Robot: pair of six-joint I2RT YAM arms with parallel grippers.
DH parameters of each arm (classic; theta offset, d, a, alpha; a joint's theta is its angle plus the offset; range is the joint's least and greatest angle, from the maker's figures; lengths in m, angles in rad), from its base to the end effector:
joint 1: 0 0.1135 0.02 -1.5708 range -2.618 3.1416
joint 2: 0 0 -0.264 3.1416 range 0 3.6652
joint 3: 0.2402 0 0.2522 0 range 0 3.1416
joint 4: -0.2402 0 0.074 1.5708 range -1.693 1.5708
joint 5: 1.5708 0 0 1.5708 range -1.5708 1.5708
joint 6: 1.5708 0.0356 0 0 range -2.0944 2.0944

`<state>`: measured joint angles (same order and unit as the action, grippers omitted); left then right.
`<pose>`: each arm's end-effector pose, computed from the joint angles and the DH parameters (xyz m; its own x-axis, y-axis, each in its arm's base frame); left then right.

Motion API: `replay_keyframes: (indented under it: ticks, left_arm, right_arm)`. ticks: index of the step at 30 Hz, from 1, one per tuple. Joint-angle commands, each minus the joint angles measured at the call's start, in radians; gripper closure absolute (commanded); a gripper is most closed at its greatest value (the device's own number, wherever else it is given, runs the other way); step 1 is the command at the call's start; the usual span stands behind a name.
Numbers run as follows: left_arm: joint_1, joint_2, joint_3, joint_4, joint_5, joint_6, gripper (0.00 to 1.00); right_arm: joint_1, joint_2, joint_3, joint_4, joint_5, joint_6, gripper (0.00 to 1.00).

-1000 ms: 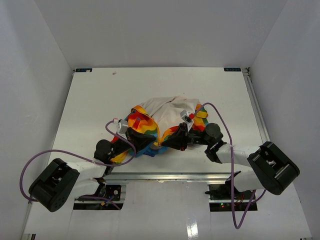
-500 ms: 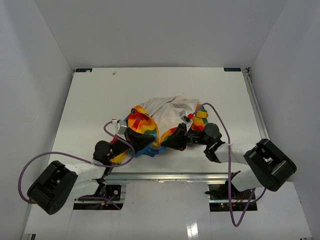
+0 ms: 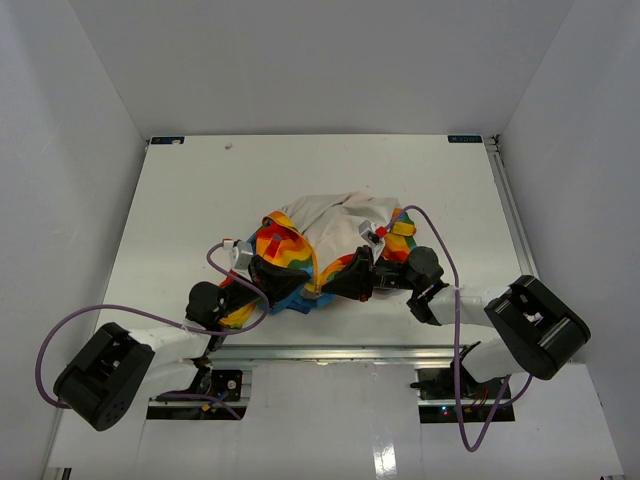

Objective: Zip up the jacket

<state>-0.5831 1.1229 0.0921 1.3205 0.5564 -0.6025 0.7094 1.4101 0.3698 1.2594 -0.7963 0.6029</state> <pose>0.1424 -0.1164 0.2020 -0.3079 -0.3734 -0.8751 0.8685 0.2653 -0.4188 0.1731 0.1821 0.2147 -0.4226 0.1598 -0.8921 -0.9048 -0.0175 0.4255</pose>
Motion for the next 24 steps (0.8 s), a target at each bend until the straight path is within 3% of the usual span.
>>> replay_keyframes:
  ticks: [1, 24]
  left_arm:
    - [-0.006, -0.003, -0.010, 0.330, -0.011, 0.012, 1.00]
    - [-0.006, 0.015, -0.037, 0.402, 0.004, 0.038, 1.00]
  right_arm:
    - [0.007, -0.006, 0.015, 0.069, -0.021, 0.005, 0.92]
    - [0.005, 0.025, 0.028, 0.094, -0.006, 0.060, 0.92]
